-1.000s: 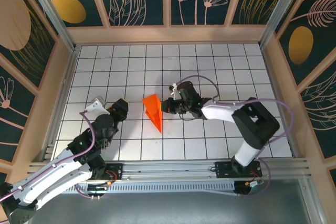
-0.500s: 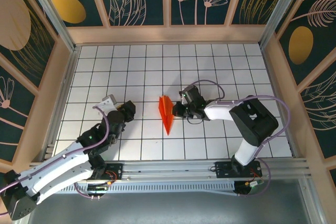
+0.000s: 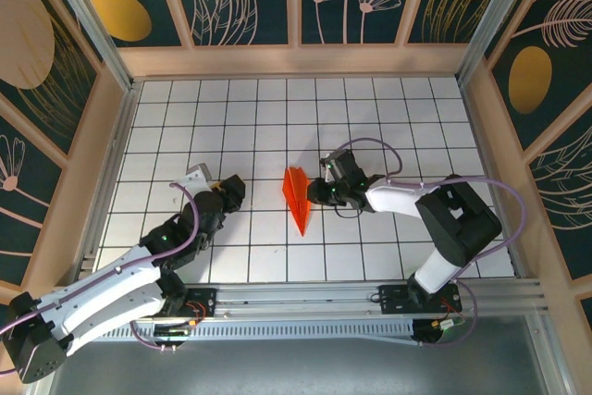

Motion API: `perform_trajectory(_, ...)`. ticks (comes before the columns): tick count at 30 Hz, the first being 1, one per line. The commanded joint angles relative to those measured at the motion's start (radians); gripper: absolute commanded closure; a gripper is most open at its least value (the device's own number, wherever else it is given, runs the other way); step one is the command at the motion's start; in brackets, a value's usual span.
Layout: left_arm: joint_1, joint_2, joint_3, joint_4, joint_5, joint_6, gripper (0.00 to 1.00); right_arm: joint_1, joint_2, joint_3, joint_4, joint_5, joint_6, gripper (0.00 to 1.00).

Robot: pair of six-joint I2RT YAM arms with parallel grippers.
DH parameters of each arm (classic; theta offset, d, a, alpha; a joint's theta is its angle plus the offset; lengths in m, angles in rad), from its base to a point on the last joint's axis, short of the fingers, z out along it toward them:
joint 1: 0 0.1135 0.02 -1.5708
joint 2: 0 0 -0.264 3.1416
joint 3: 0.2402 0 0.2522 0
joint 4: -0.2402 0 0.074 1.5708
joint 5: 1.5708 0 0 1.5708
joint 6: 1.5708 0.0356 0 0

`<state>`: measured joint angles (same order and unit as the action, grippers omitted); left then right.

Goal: Fold a paper plane with a square sheet of paper (fold left side to right side)
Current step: Turn over the paper plane at the center of the table, then move the paper plane to the top-center of the table.

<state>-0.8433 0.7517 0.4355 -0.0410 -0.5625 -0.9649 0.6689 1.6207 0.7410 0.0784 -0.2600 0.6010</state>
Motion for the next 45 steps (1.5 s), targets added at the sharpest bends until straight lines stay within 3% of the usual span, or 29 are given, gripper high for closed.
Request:
perform_trajectory(1, 0.002, -0.016, 0.020, 0.009, -0.025, 0.020, 0.45, -0.002, -0.058, 0.027, -0.087, 0.071, -0.024, 0.75)
perform_trajectory(7, 0.002, -0.026, 0.020, 0.004, -0.030, 0.024, 0.41, 0.043, -0.135, 0.126, -0.286, 0.209, -0.056, 0.57)
perform_trajectory(14, 0.003, -0.028, 0.017, 0.009, -0.033, 0.033, 0.36, 0.129, -0.096, 0.235, -0.468, 0.188, -0.023, 0.44)
perform_trajectory(24, 0.003, -0.043, 0.002, 0.006, -0.027, 0.025, 0.35, 0.224, 0.074, 0.363, -0.551, 0.246, -0.004, 0.41)
perform_trajectory(29, 0.003, -0.053, -0.001, -0.003, -0.031, 0.023, 0.34, 0.232, 0.141, 0.404, -0.575, 0.266, -0.015, 0.48)
perform_trajectory(39, 0.003, -0.052, -0.003, -0.003, -0.033, 0.021, 0.33, 0.234, 0.201, 0.423, -0.590, 0.280, -0.016, 0.75)
perform_trajectory(45, 0.003, -0.049, -0.001, -0.002, -0.031, 0.021, 0.33, 0.237, 0.230, 0.432, -0.586, 0.297, -0.009, 0.81)
